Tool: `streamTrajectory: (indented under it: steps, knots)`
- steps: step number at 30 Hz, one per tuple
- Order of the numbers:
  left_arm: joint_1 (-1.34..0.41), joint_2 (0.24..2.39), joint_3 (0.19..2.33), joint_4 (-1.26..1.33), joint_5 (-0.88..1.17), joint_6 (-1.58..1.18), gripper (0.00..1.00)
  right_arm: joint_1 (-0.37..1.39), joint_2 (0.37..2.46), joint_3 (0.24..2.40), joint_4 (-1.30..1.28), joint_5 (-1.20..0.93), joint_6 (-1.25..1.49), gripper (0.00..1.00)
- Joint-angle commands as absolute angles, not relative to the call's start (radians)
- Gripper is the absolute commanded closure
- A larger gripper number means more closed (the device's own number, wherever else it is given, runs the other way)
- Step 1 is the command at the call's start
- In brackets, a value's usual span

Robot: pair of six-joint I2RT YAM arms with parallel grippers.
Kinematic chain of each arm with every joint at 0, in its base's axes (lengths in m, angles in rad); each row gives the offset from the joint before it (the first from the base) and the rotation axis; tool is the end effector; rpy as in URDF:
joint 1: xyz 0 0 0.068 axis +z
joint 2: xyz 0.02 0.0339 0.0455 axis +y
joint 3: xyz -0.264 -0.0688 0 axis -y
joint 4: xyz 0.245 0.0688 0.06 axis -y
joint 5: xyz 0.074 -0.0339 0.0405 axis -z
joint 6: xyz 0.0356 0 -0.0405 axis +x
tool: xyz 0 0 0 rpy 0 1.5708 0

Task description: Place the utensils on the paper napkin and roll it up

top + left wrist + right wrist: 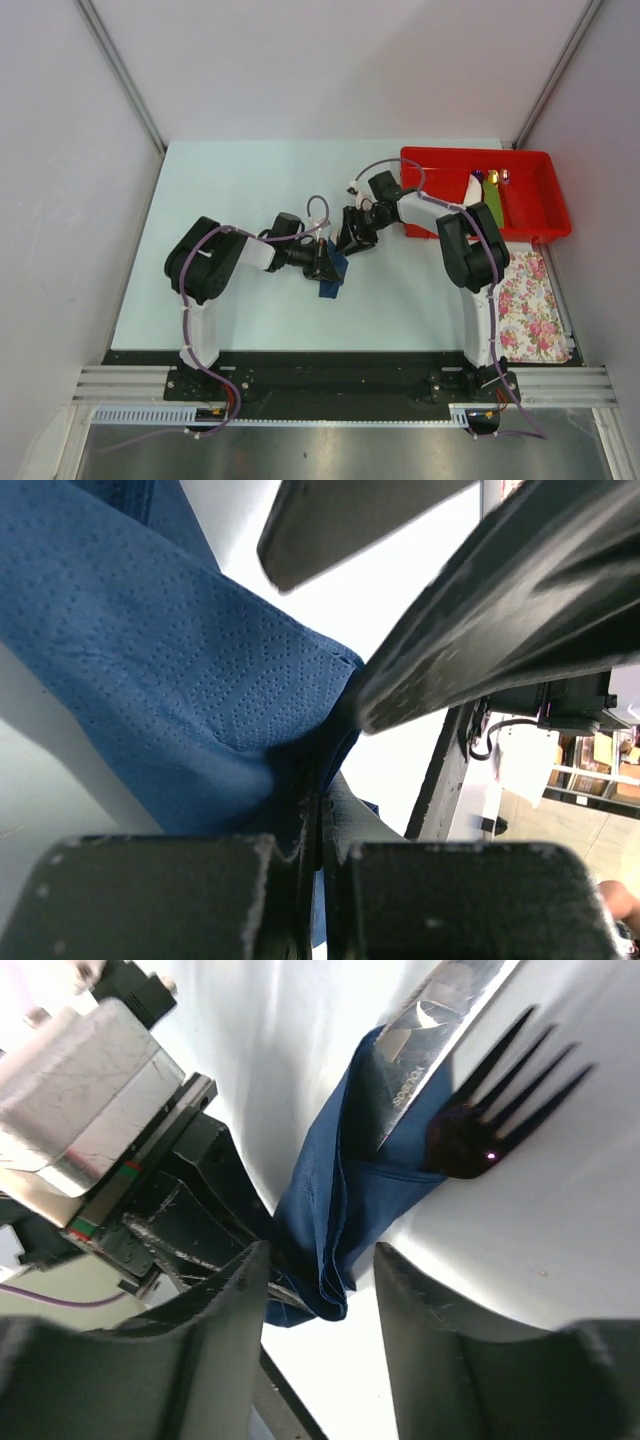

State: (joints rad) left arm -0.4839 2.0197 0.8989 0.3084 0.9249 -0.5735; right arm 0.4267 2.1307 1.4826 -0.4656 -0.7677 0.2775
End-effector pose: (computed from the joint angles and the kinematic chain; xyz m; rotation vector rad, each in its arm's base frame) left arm 0.3061 -0.1930 0.0876 0.3828 2.5108 -1.5730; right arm 0.3864 0.2028 0.1477 -0.4567 2.6885 1.2471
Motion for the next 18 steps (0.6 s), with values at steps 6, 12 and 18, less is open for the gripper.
streamTrajectory:
  steps: [6, 12, 18]
  knots:
    - [-0.505, 1.984, 0.867, 0.167, 0.907, -0.469, 0.97, 0.448, 2.161, 1.462, -0.503, -0.689, 0.178, 0.83]
    - [-0.474, 1.823, 0.809, 0.326, 0.966, -0.566, 0.61, 0.457, 2.201, 1.442, -0.500, -0.652, 0.130, 1.00]
    - [-0.428, 1.746, 0.793, 0.347, 0.999, -0.653, 0.53, 0.468, 2.207, 1.443, -0.485, -0.643, 0.124, 1.00]
